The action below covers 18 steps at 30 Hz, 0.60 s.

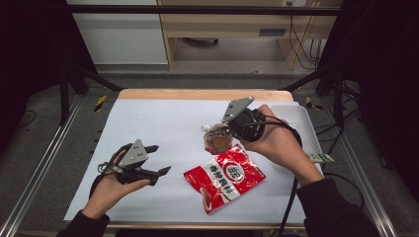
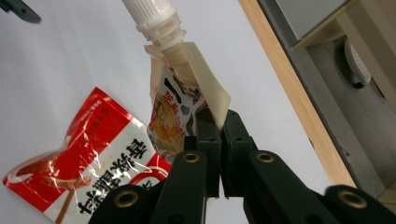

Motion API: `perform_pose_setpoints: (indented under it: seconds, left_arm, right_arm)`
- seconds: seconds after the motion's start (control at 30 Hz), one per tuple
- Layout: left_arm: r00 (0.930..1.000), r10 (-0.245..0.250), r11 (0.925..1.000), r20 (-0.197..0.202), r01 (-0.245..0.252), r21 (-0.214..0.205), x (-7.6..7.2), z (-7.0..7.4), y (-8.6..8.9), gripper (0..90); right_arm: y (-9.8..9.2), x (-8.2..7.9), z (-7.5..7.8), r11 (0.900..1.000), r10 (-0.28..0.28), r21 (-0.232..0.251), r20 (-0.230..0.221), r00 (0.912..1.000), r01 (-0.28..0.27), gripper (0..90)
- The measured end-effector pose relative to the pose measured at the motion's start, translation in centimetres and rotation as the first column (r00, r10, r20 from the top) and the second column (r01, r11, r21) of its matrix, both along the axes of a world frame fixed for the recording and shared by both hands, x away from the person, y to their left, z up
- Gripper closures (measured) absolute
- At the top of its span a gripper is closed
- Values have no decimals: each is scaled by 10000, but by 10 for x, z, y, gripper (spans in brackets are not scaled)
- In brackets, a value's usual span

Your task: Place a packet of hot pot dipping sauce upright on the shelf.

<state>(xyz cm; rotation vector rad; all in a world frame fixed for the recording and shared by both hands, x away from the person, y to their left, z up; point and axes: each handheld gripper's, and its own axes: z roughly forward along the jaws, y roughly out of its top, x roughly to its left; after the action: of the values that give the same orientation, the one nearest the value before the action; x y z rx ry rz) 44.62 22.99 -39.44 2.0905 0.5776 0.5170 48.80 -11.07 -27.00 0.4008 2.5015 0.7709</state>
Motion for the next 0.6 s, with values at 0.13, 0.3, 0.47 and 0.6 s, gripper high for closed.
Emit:
perform_pose_setpoints:
  seconds: [0.13, 0.3, 0.47, 0.6]
  left_arm:
    - [9984, 421, 9990, -387, -428, -163, 4, -11, 18, 160]
    - [9953, 757, 9960, -608, -783, -424, 4, -22, 31, 121]
    - [9938, 956, 9951, -574, -970, -208, 2, -33, 33, 95]
    - [9924, 1166, 9929, -405, -1174, -182, -3, -38, 38, 88]
  right_arm:
    - [-11, 3, 2, 9997, -260, 36, 113, 9996, 260, 885]
    - [-20, 5, 6, 9994, -331, 141, 193, 9993, 328, 885]
    - [-25, 8, 9, 9990, -360, 283, 306, 9989, 351, 885]
    - [-29, 10, 12, 9990, -409, 180, 388, 9984, 402, 886]
